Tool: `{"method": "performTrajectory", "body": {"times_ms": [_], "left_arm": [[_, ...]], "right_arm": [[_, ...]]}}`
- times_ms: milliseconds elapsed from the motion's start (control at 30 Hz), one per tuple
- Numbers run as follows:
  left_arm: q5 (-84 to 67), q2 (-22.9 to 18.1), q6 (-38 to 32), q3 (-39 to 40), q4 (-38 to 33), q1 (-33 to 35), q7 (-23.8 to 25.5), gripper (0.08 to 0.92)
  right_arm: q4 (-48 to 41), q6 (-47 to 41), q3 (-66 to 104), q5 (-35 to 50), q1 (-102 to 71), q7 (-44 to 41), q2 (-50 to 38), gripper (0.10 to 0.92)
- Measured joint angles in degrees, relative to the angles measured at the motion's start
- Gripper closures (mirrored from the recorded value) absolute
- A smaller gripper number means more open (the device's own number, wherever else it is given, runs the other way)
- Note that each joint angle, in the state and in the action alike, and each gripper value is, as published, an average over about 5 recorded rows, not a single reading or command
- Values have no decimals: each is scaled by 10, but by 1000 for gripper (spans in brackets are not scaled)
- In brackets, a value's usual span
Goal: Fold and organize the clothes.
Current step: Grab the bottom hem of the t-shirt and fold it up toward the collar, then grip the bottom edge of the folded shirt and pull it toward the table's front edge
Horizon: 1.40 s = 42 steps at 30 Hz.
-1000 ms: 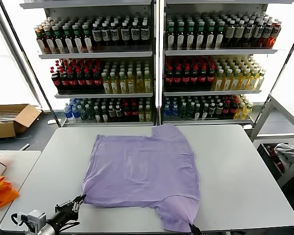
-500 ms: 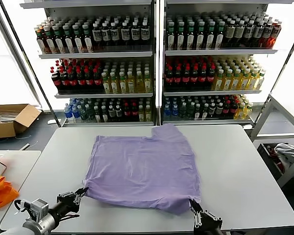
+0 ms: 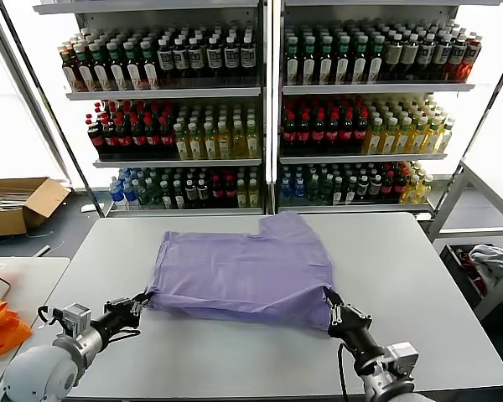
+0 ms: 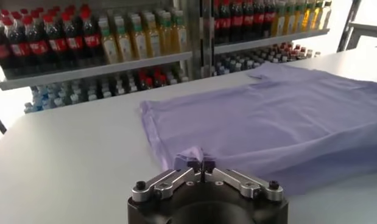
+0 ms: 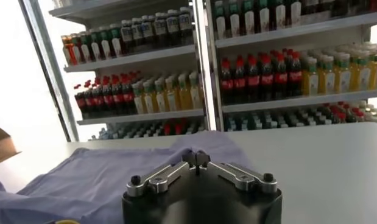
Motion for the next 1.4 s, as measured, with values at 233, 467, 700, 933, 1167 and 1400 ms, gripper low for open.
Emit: {"method": "performTrajectory", "body": {"times_ms": [233, 467, 700, 933, 1167, 1400], "left_arm": [[-11, -2, 0, 37, 64, -71, -12, 887], [-16, -12, 0, 62, 119, -123, -21, 720], [-23, -14, 0, 61, 140, -141, -27, 521], [-31, -10, -1, 42, 122, -121, -35, 322], [-29, -20, -1, 37, 91, -80, -40, 186], [-31, -32, -1, 44, 90, -69, -46, 202]], "right_arm": [[-99, -14, -44, 7, 114, -6, 2, 918], [-170, -39, -76, -2, 190, -24, 0, 792], [-181, -58, -76, -7, 201, -29, -11, 593], [-130, -79, -39, -21, 143, -23, -22, 385], [-75, -107, -3, -35, 62, -1, -16, 218], [-59, -126, 2, -39, 27, 18, -5, 319]]}}
